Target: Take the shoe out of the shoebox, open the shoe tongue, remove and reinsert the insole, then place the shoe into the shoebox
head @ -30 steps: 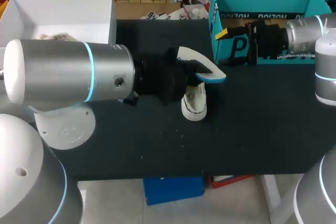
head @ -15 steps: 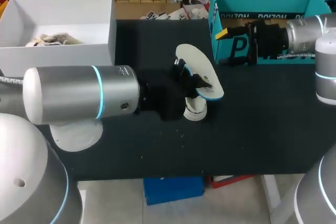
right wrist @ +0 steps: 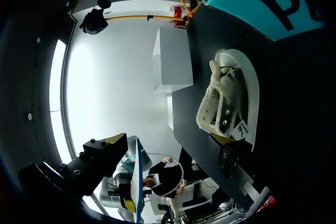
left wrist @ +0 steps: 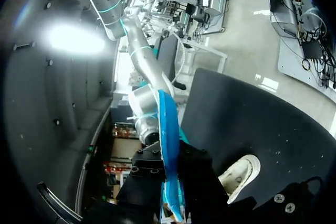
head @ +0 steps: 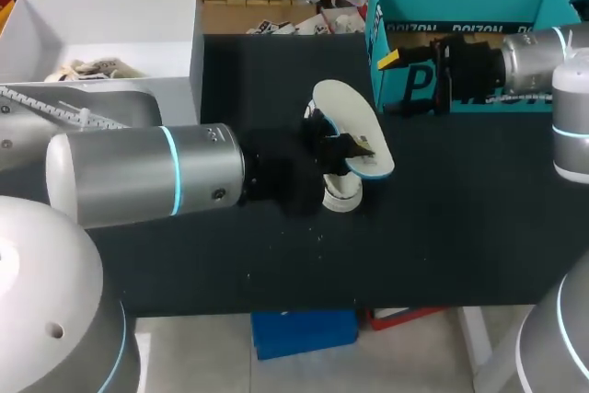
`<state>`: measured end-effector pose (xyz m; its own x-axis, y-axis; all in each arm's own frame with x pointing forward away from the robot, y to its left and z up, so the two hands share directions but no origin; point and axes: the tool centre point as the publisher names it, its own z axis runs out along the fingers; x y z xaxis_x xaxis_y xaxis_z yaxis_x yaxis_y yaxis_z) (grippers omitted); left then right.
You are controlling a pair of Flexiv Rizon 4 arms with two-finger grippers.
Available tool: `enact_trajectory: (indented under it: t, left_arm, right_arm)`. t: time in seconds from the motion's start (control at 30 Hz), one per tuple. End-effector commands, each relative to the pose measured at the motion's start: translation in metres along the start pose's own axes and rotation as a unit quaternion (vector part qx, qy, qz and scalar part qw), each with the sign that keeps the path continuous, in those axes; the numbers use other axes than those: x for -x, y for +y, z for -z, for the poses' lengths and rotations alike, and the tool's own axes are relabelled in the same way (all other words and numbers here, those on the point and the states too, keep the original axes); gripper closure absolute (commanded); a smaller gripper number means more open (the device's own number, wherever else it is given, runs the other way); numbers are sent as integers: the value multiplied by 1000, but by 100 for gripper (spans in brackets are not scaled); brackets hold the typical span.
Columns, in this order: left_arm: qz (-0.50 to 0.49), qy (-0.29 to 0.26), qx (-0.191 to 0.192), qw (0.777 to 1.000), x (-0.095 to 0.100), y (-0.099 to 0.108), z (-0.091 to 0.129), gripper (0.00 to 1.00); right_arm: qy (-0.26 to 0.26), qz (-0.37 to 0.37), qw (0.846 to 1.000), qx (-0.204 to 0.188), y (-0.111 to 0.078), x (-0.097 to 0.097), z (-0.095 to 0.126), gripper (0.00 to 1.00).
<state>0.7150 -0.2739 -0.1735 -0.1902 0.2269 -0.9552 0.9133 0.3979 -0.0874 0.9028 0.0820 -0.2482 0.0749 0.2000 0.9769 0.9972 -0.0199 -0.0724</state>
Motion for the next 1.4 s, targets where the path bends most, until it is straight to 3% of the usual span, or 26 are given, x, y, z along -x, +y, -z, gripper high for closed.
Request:
enact_trajectory:
  t: [0.03, 0.27, 0.47, 1.4]
  left_arm:
    - [-34, -27, -48, 998, -10, 1, 2, 100]
    - [-49, -36, -45, 997, -44, 9, -6, 100]
    - [-85, -42, -50, 994, -61, 21, -14, 100]
    - [-134, -147, -49, 979, -84, 97, -70, 100]
  right_arm:
    - [0, 0, 1000, 1, 0, 0, -1, 0]
    - [0, 0, 1000, 1, 0, 0, -1, 0]
    - [0, 0, 1000, 1, 0, 0, -1, 0]
    - [0, 0, 1000, 1, 0, 0, -1, 0]
